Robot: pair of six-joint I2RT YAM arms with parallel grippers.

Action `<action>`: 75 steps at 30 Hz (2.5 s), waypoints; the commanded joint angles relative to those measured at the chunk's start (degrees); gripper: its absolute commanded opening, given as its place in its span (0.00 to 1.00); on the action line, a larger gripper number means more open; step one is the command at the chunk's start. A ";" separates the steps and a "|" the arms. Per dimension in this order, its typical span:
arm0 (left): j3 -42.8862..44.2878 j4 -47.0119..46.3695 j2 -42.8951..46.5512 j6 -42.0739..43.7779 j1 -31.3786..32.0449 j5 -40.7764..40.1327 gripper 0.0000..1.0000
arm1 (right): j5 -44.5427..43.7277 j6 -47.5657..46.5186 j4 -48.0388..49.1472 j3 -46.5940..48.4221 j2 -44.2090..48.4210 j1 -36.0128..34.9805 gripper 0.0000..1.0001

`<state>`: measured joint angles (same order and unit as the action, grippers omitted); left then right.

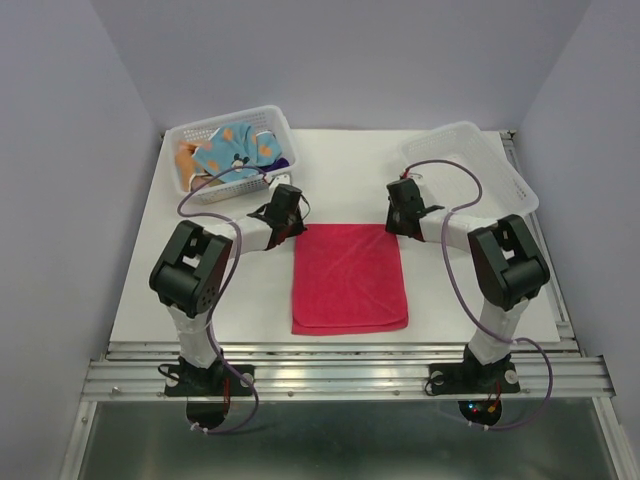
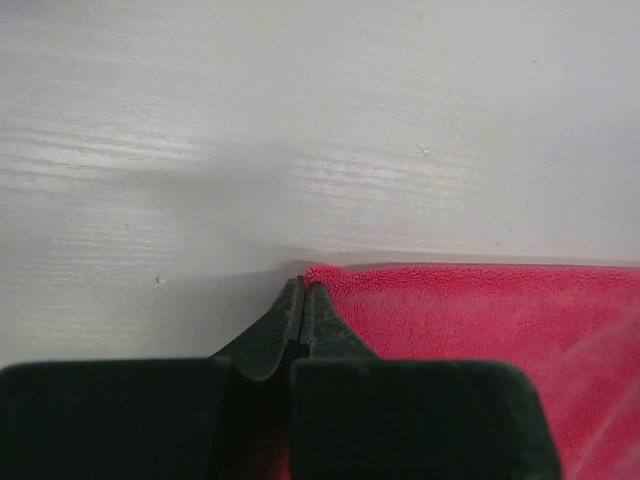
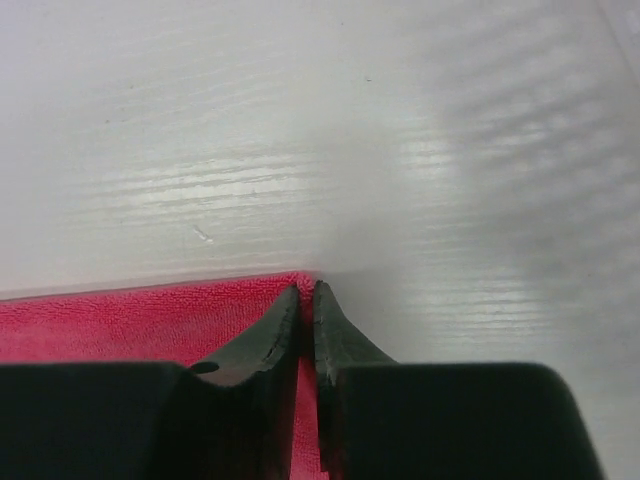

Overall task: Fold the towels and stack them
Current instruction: Fold the towel

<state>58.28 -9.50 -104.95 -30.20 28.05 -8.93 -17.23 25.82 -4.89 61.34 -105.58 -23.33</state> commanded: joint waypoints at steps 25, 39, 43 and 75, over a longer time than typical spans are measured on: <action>-40.87 -12.91 46.05 -12.86 10.52 3.65 0.00 | 23.03 12.32 -4.16 -31.10 50.79 -1.54 0.01; -52.92 -5.27 68.03 -22.89 14.66 7.61 0.00 | 31.12 14.17 -14.71 -40.33 64.09 -1.72 0.01; -53.97 -4.48 69.00 -23.24 14.75 10.94 0.00 | 30.86 14.87 -15.42 -40.77 65.41 -1.54 0.01; -55.38 10.55 77.09 -27.81 14.93 21.41 0.45 | 33.41 23.57 -26.92 -45.09 74.90 -1.63 0.51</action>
<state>3.33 2.26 -26.70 -57.80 42.72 10.59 16.34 48.10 -29.23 16.05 -32.62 -24.49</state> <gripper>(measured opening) 0.420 0.439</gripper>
